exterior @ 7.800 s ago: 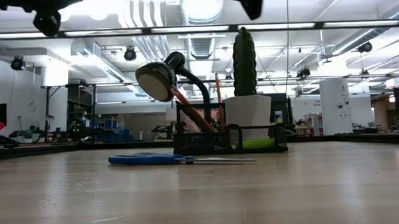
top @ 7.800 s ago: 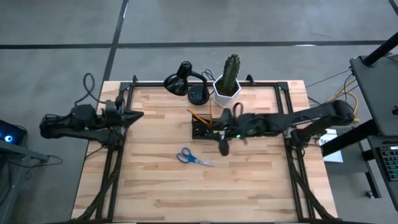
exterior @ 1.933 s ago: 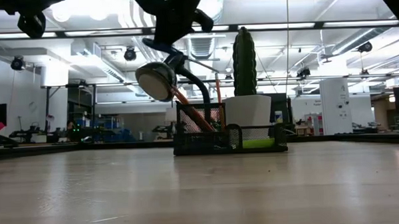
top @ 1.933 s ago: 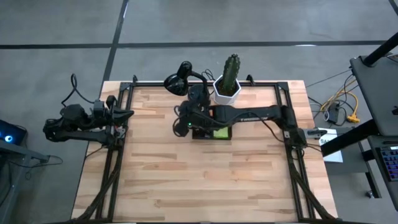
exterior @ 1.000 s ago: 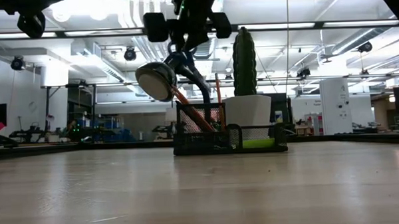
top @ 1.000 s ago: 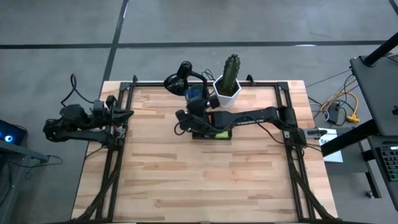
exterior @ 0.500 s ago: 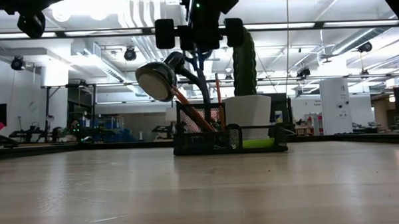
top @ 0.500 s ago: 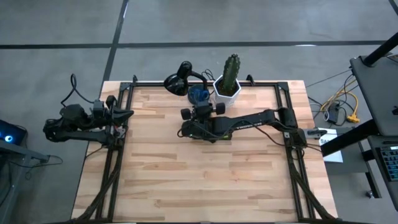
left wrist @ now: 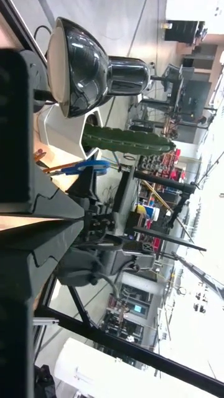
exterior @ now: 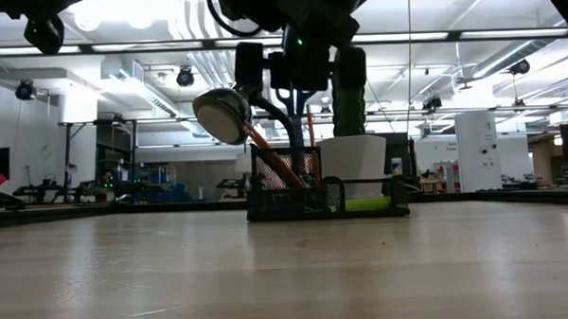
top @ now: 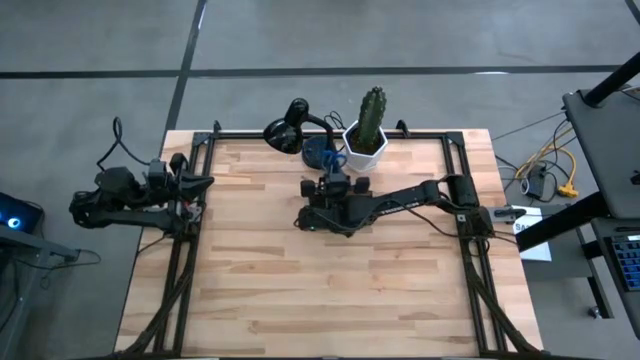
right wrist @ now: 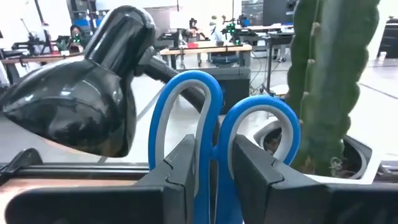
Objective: Pick and place office supplies into organizer
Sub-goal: Put the scissor into the mesh desk organizer
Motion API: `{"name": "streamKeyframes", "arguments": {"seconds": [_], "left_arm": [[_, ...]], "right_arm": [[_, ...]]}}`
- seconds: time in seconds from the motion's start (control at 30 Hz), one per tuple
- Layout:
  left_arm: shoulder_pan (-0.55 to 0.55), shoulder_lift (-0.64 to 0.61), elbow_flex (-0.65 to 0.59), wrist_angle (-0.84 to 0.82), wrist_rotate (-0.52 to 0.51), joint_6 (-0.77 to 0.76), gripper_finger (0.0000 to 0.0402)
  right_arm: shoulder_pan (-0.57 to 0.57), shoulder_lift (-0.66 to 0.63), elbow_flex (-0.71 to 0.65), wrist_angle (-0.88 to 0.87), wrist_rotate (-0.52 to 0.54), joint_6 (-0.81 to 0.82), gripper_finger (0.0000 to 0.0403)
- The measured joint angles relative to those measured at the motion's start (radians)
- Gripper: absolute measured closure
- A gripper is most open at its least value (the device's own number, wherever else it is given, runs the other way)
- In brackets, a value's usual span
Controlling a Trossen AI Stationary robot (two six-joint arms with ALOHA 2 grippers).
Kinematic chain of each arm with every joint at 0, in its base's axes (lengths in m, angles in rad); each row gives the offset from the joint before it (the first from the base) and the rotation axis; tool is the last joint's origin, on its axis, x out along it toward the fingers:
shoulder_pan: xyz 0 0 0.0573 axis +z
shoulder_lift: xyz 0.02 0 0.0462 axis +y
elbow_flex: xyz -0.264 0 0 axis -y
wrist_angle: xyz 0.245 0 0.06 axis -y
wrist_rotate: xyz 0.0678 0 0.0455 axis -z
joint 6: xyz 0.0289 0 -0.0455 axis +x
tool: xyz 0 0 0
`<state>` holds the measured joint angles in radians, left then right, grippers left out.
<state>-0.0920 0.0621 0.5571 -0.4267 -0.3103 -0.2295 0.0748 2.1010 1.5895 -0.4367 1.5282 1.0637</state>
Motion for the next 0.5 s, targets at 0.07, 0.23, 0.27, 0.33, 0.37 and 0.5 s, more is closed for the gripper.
{"name": "streamKeyframes", "arguments": {"seconds": [0.07,0.23,0.27,0.33,0.37,0.5], "left_arm": [[0.0,0.0,0.002,0.0,0.0,-0.003,0.0402],[0.0,0.0,0.002,0.0,0.0,-0.003,0.0402],[0.0,0.0,0.002,0.0,0.0,-0.003,0.0402],[0.0,0.0,0.002,0.0,0.0,-0.003,0.0402],[0.0,0.0,0.002,0.0,0.0,-0.003,0.0402],[0.0,0.0,0.002,0.0,0.0,-0.003,0.0402]], "right_arm": [[0.001,0.0,-0.013,0.0,0.013,0.016,0.0335],[0.002,0.0,-0.034,0.002,0.043,0.038,0.0335],[0.002,0.0,-0.04,0.001,0.044,0.049,0.0335],[0.002,0.0,-0.052,0.002,0.044,0.077,0.0335],[0.002,0.0,-0.06,0.002,0.044,0.09,0.0335],[0.002,0.0,-0.087,0.003,0.044,0.115,0.0334]]}}
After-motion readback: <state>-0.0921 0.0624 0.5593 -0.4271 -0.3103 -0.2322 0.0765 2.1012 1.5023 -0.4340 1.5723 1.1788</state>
